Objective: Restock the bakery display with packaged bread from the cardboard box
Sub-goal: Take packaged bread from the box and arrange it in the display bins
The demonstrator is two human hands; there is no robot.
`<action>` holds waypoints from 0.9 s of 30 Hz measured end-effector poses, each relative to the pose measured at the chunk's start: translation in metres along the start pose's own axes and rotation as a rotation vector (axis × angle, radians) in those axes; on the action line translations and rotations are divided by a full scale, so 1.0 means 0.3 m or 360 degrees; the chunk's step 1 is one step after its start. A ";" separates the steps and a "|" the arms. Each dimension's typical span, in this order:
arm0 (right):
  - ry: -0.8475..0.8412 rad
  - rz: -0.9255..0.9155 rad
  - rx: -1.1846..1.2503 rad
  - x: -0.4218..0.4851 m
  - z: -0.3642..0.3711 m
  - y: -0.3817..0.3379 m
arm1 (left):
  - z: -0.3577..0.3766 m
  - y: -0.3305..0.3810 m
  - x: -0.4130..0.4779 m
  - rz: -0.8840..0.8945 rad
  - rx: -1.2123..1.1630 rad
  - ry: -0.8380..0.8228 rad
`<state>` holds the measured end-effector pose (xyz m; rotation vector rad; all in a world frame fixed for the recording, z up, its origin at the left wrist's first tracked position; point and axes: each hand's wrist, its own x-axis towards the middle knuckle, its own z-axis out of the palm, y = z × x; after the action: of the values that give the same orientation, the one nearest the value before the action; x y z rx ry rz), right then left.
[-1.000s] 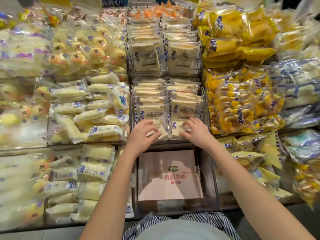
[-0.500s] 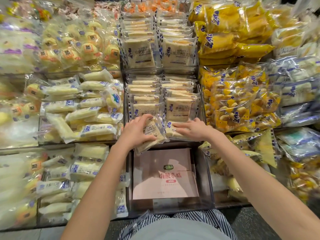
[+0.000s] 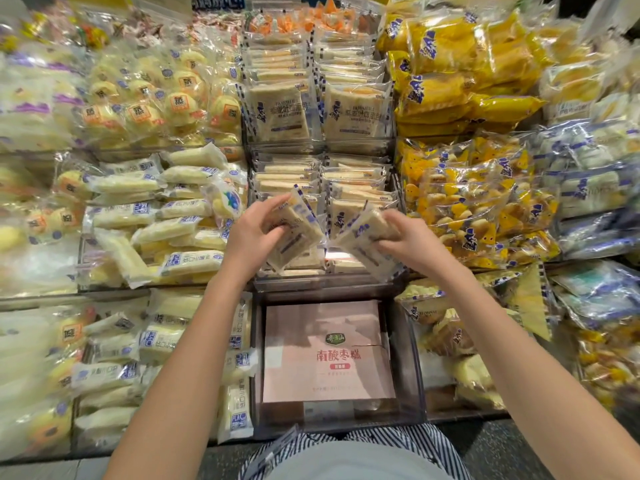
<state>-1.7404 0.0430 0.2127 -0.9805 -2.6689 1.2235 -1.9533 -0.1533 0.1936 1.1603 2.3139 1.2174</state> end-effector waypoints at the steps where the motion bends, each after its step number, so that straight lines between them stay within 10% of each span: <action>1: 0.0110 -0.0026 0.0030 0.001 -0.024 -0.010 | 0.003 -0.002 0.006 0.0015 0.0009 0.0018; 11: 0.0125 -0.0043 0.0028 0.040 -0.034 -0.014 | 0.063 0.001 0.028 0.0005 -0.0258 0.0249; 27: -0.0174 0.0184 0.0281 0.077 -0.027 0.049 | 0.045 -0.049 0.002 -0.0119 -0.0035 -0.0415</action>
<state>-1.7488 0.0687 0.2033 -1.0828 -2.5575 1.5484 -1.9539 -0.1499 0.1741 1.1397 2.1249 0.9973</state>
